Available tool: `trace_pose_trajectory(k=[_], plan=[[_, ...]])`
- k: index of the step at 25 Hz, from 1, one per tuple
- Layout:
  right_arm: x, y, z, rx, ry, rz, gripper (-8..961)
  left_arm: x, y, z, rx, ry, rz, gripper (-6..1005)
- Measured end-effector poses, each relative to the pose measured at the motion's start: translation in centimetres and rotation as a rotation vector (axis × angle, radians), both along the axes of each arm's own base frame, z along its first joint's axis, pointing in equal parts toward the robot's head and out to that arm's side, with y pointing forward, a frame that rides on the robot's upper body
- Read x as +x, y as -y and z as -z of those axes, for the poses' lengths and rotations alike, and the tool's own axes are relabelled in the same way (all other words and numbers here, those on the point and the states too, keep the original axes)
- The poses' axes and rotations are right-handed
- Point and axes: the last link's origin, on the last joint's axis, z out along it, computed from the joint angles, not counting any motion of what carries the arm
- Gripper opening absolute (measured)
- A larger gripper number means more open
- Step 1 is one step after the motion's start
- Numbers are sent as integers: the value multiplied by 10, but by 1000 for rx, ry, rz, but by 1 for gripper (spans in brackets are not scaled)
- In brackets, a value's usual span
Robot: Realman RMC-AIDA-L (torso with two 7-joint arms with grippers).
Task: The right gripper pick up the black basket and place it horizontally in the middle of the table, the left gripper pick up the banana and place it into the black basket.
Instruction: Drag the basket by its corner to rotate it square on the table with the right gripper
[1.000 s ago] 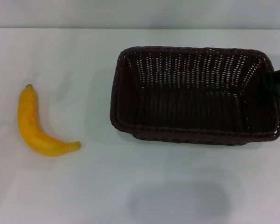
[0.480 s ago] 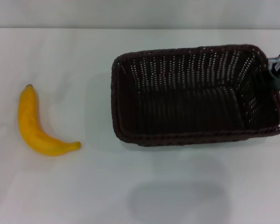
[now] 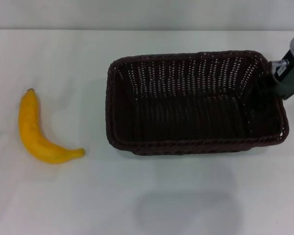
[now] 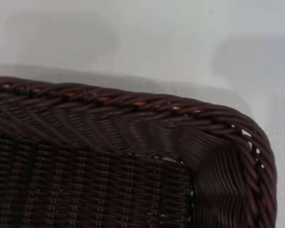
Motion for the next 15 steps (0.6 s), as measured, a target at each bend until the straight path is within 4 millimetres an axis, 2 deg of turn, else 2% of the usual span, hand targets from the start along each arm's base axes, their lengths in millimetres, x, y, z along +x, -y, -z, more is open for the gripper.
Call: trace_pose_trajectory(k=[3, 7, 15], plan=[[-4, 1, 1, 0, 64, -6, 299, 0, 0, 1, 1, -2, -1, 862], [-7, 1, 2, -12, 122, -2, 301, 1, 0, 3, 2, 2, 0, 861], [-12, 3, -7, 8, 132, 9, 301, 1, 2, 7, 2, 11, -7, 861]])
